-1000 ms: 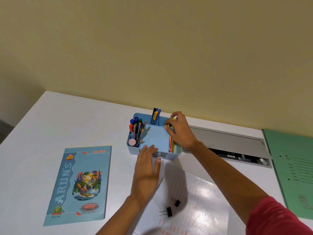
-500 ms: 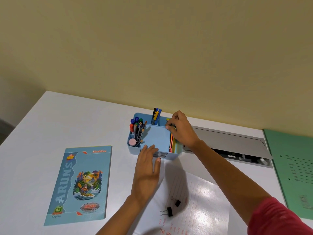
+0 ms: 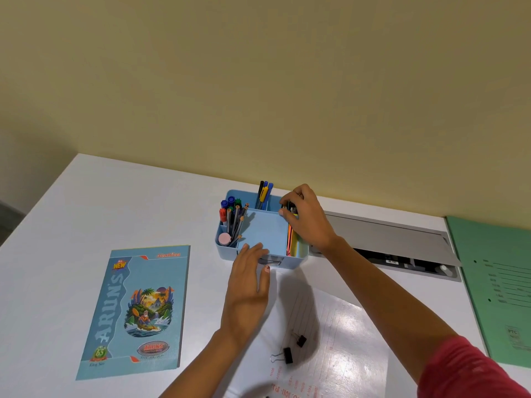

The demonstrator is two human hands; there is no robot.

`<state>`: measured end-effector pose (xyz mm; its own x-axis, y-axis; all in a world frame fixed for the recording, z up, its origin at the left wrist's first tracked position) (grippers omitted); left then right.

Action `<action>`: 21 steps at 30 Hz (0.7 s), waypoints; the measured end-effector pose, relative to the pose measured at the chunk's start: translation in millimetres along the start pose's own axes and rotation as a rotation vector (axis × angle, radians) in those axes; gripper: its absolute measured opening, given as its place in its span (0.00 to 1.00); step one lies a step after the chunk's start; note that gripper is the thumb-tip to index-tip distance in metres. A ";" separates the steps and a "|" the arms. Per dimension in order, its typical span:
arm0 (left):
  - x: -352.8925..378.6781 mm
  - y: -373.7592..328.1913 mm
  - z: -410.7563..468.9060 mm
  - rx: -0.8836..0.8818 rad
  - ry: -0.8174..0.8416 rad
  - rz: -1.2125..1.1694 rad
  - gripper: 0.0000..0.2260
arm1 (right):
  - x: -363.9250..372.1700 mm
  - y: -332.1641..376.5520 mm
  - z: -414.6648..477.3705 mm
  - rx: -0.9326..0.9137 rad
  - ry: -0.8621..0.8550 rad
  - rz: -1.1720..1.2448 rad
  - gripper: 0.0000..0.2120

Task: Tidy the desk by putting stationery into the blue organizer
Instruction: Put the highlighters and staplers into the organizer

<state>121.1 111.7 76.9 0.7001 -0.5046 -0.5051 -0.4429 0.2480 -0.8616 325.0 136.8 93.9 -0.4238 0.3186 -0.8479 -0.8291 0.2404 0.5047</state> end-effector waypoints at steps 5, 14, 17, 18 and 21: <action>-5.4 3.8 -7.3 0.019 -0.069 -0.015 0.13 | -4.1 4.4 -13.8 0.033 -0.165 0.078 0.06; -21.7 19.5 -14.6 0.050 -0.202 0.025 0.13 | 10.3 32.0 -103.0 0.126 -0.346 0.281 0.06; -21.5 31.1 -17.2 -0.014 -0.165 0.043 0.15 | 32.5 48.4 -131.9 0.170 -0.294 0.235 0.06; -20.9 32.9 -17.7 -0.052 -0.136 0.023 0.16 | 41.1 53.2 -139.5 0.202 -0.256 0.244 0.07; -21.8 34.5 -14.9 -0.033 -0.122 0.140 0.15 | 66.4 62.1 -152.7 0.512 -0.094 0.540 0.08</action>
<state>82.2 118.9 59.0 0.6919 -0.3627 -0.6243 -0.5576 0.2808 -0.7811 189.6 32.8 44.1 -0.6718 0.5842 -0.4555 -0.2321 0.4179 0.8784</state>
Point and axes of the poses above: each hand's wrist, its own z-axis towards the middle knuckle, its own x-axis out of the palm, y = z × x, the point moved 1 cm from there along z, towards the middle knuckle
